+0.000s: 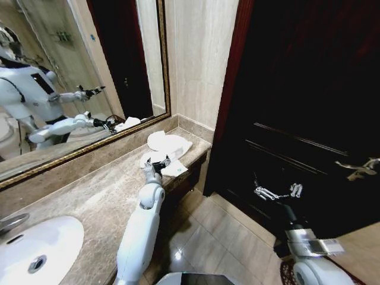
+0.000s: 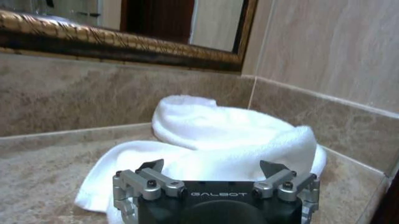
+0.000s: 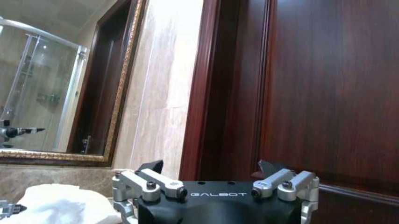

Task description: Discard the used towel into the hamper.

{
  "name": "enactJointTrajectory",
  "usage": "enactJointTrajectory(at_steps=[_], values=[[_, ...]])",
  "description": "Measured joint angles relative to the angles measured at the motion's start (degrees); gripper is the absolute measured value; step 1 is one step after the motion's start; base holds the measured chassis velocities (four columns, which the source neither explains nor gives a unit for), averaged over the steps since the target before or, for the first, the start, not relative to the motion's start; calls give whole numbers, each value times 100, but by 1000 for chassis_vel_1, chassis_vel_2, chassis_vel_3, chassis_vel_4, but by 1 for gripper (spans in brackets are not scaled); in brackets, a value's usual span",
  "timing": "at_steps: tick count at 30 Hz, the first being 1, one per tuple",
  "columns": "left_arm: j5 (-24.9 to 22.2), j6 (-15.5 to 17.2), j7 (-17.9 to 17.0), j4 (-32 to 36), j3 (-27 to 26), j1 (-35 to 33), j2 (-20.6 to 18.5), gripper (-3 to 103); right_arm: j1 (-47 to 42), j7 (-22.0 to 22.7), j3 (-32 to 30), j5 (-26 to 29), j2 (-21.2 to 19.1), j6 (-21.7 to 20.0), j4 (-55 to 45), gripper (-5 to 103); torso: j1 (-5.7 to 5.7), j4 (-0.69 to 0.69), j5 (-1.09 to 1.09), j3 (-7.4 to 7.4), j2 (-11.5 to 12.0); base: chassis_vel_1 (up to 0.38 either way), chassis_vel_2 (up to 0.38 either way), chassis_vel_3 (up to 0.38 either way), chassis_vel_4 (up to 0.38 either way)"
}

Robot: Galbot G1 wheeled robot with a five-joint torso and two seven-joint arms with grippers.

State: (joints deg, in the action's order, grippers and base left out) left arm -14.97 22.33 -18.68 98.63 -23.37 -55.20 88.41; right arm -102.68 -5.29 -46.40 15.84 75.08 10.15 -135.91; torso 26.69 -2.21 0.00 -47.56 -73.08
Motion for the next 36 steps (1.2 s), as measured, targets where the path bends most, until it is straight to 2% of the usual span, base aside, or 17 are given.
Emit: enactJointTrajectory(at_steps=[3, 9, 11, 14, 16, 20, 21, 23, 24, 30, 31, 34, 36], values=[[-124, 199, -1, -215, 44, 147, -100, 100, 0, 5, -4, 2, 20, 5, 4, 100, 0, 0, 0, 0, 0, 0, 0, 0, 0], [-359, 367, 53, -462, 140, 297, -318, 102, 8, 7, -4, 7, 37, 16, 12, 100, 0, 0, 1, 0, 0, 0, 0, 0, 0], [-399, 359, 80, -495, 155, 315, -348, 99, 11, 9, -6, 10, 37, 17, 12, 100, 0, -1, 0, 0, 0, 0, 0, 0, 0], [-613, 342, 137, -559, 197, 362, -392, 88, 27, 13, -9, 16, 46, 30, 27, 100, 0, -1, 1, 0, 0, 0, 0, 0, 0], [-638, 333, 138, -568, 205, 363, -385, 84, 32, 13, -10, 17, 52, 35, 31, 100, 0, 0, 0, 0, 0, 0, 0, 0, 0], [-653, 281, 145, -569, 230, 346, -372, 72, 44, 14, -12, 25, 51, 45, 41, 100, 0, 0, 0, 0, 0, 0, 0, 0, 0], [-653, 281, 145, -569, 230, 346, -372, 72, 44, 14, -12, 25, 51, 45, 41, 100, 0, 0, 0, 0, 0, 0, 0, 0, 0], [-658, 268, 150, -568, 233, 342, -379, 64, 53, 13, -16, 32, 47, 48, 46, 100, 0, 0, 0, 0, 0, 0, 0, 0, 0], [-658, 268, 150, -568, 233, 342, -379, 64, 53, 13, -16, 32, 47, 48, 46, 100, 0, 0, 0, 0, 0, 0, 0, 0, 0], [-658, 211, 176, -567, 236, 303, -396, 44, 65, 13, -16, 36, 51, 49, 54, 100, 0, 0, 0, 0, 0, 0, 0, 0, 0], [-658, 211, 176, -567, 236, 303, -396, 44, 65, 13, -16, 36, 51, 49, 54, 100, 0, 0, 0, 0, 0, 0, 0, 0, 0], [-651, 150, 202, -567, 244, 268, -416, 33, 72, 14, -16, 37, 63, 51, 59, 100, 0, 0, 0, 0, 0, 0, 0, 0, 0], [-651, 137, 206, -566, 244, 263, -421, 33, 73, 13, -15, 38, 67, 51, 59, 100, 0, 0, 0, 0, 0, 0, 0, 0, 0]])
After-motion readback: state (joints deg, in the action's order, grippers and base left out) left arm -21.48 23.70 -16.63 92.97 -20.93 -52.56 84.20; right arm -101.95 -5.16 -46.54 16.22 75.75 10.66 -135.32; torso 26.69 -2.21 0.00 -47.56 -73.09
